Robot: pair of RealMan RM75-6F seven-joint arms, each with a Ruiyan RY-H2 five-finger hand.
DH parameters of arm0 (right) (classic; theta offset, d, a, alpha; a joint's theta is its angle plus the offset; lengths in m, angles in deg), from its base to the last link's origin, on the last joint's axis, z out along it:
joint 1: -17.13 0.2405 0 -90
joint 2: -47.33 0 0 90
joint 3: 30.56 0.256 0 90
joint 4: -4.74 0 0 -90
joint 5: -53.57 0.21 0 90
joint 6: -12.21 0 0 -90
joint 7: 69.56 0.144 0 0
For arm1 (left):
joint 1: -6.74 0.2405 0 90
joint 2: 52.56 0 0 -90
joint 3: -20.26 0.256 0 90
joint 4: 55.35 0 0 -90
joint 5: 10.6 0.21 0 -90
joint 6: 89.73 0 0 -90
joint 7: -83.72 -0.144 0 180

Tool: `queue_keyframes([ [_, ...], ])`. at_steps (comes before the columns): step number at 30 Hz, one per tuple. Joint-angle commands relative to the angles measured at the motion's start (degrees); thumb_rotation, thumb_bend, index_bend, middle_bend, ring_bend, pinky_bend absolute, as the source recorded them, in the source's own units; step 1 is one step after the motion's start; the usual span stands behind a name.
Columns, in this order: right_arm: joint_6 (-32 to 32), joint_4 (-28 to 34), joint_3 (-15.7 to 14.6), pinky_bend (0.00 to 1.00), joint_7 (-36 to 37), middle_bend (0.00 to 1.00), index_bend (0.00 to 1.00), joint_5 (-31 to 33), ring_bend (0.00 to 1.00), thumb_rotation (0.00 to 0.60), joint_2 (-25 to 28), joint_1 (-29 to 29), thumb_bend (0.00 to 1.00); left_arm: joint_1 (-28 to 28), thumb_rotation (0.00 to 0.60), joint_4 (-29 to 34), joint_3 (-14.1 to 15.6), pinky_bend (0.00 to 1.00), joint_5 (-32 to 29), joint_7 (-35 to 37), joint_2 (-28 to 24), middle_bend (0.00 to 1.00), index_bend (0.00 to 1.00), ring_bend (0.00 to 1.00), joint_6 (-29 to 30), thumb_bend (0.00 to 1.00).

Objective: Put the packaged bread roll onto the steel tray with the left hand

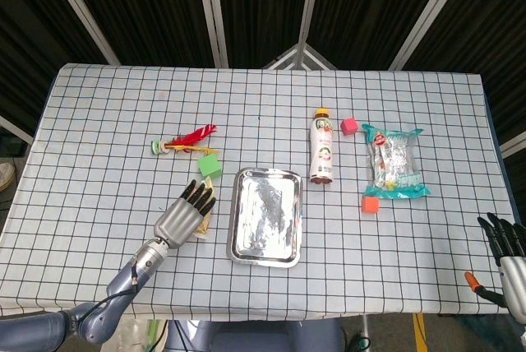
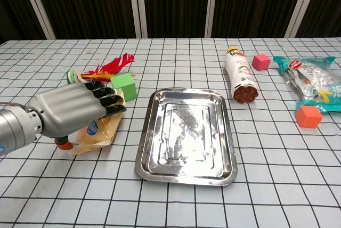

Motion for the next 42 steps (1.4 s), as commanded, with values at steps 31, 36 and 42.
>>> queue_keyframes([
  [31, 2.9, -1.4, -0.5, 0.00, 4.1, 0.00, 0.00, -0.5, 0.00, 0.600, 1.0, 1.5, 0.31, -18.7, 0.600, -9.0, -3.8, 0.20, 3.1, 9.9, 20.5, 0.32, 0.29, 0.23, 1.1, 0.11],
  [36, 2.3, -1.7, -0.7, 0.00, 4.3, 0.00, 0.00, -0.8, 0.00, 0.600, 1.0, 1.1, 0.31, -16.6, 0.600, -1.8, -2.8, 0.17, -2.1, 4.7, 16.8, 0.11, 0.05, 0.05, 4.8, 0.06],
  [42, 2.1, -0.8, -0.9, 0.00, 1.1, 0.00, 0.00, -1.1, 0.00, 0.600, 0.4, 1.0, 0.31, -11.1, 0.600, 15.3, 0.4, 0.12, 0.9, 5.3, 5.0, 0.00, 0.00, 0.00, 13.7, 0.02],
])
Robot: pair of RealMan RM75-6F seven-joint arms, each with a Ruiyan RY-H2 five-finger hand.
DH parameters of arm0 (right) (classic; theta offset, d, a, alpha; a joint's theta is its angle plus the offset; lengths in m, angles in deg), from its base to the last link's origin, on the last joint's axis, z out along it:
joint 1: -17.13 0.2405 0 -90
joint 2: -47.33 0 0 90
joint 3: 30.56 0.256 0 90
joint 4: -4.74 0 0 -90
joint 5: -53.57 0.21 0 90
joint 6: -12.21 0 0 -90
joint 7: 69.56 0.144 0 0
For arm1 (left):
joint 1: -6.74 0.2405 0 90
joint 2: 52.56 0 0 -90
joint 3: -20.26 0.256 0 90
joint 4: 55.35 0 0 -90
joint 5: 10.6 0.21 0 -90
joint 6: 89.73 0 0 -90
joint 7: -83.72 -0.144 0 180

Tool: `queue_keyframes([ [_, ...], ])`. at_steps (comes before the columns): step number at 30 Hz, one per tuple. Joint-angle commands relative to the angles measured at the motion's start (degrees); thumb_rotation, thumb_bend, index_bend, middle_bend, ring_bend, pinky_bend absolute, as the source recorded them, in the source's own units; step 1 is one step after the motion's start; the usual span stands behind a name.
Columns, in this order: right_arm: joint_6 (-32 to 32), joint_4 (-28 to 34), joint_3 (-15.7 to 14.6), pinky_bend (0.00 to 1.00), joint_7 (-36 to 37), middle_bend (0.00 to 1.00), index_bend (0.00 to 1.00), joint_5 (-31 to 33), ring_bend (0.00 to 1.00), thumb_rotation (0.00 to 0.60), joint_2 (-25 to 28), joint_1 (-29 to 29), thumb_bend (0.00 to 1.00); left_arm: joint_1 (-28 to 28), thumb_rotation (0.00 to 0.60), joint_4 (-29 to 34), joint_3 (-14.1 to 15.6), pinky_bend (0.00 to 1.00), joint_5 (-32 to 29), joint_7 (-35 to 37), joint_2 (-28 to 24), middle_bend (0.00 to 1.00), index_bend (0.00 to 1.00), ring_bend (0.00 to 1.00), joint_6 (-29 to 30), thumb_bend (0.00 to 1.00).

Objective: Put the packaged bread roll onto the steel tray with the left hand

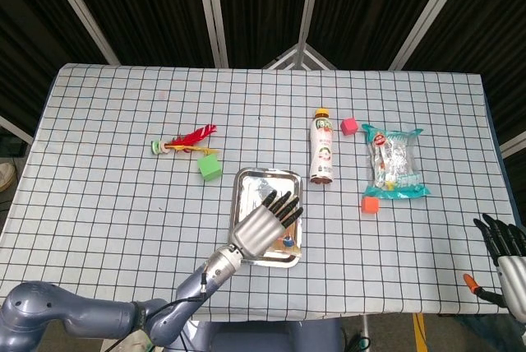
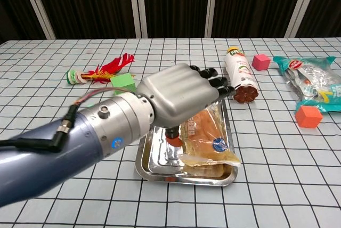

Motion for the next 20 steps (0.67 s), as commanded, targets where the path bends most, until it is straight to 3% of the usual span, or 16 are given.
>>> queue_keyframes([
  [1, -0.2, 0.8, -0.2, 0.00, -1.9, 0.00, 0.00, -0.4, 0.00, 0.600, -0.4, -0.2, 0.31, 6.9, 0.600, 17.1, 5.0, 0.12, 3.0, 0.4, -13.2, 0.00, 0.00, 0.00, 9.9, 0.02],
  [3, -0.7, 1.2, -0.4, 0.00, -2.8, 0.00, 0.00, -0.8, 0.00, 0.600, -0.6, -0.4, 0.31, 12.4, 0.600, 23.1, 10.7, 0.11, 6.9, 2.1, -20.3, 0.00, 0.00, 0.00, 15.8, 0.02],
  [6, -1.5, 1.4, -0.5, 0.00, -3.6, 0.00, 0.00, -1.4, 0.00, 0.600, -0.7, -0.8, 0.31, 20.7, 0.600, 25.0, 19.1, 0.09, 12.7, 7.7, -27.5, 0.00, 0.00, 0.00, 24.5, 0.02],
  [7, -1.8, 1.4, -0.6, 0.00, -3.9, 0.00, 0.00, -1.5, 0.00, 0.600, -0.8, -0.9, 0.31, 25.0, 0.600, 22.8, 22.6, 0.09, 15.1, 12.7, -29.8, 0.00, 0.00, 0.00, 29.1, 0.02],
  [9, -2.2, 1.4, -0.7, 0.00, -4.1, 0.00, 0.00, -1.7, 0.00, 0.600, -0.9, -1.2, 0.31, 31.7, 0.600, 14.8, 26.2, 0.07, 17.6, 22.1, -31.6, 0.00, 0.00, 0.00, 36.4, 0.02],
  [10, -2.3, 1.4, -0.7, 0.00, -4.3, 0.00, 0.00, -1.7, 0.00, 0.600, -1.0, -1.3, 0.31, 35.2, 0.600, 9.6, 27.1, 0.06, 16.8, 28.5, -31.4, 0.00, 0.00, 0.00, 39.2, 0.02],
  [12, -2.2, 1.7, -0.5, 0.00, -4.7, 0.00, 0.00, -1.4, 0.00, 0.600, -1.2, -1.2, 0.31, 37.9, 0.600, 5.5, 27.4, 0.03, 12.9, 34.2, -31.9, 0.00, 0.00, 0.00, 38.4, 0.02],
  [20, -3.7, 2.8, -0.5, 0.00, -6.4, 0.00, 0.00, -2.5, 0.00, 0.600, -1.6, -1.7, 0.31, 39.3, 0.600, 2.9, 25.5, 0.01, 16.1, 36.6, -32.9, 0.00, 0.00, 0.00, 38.0, 0.02],
])
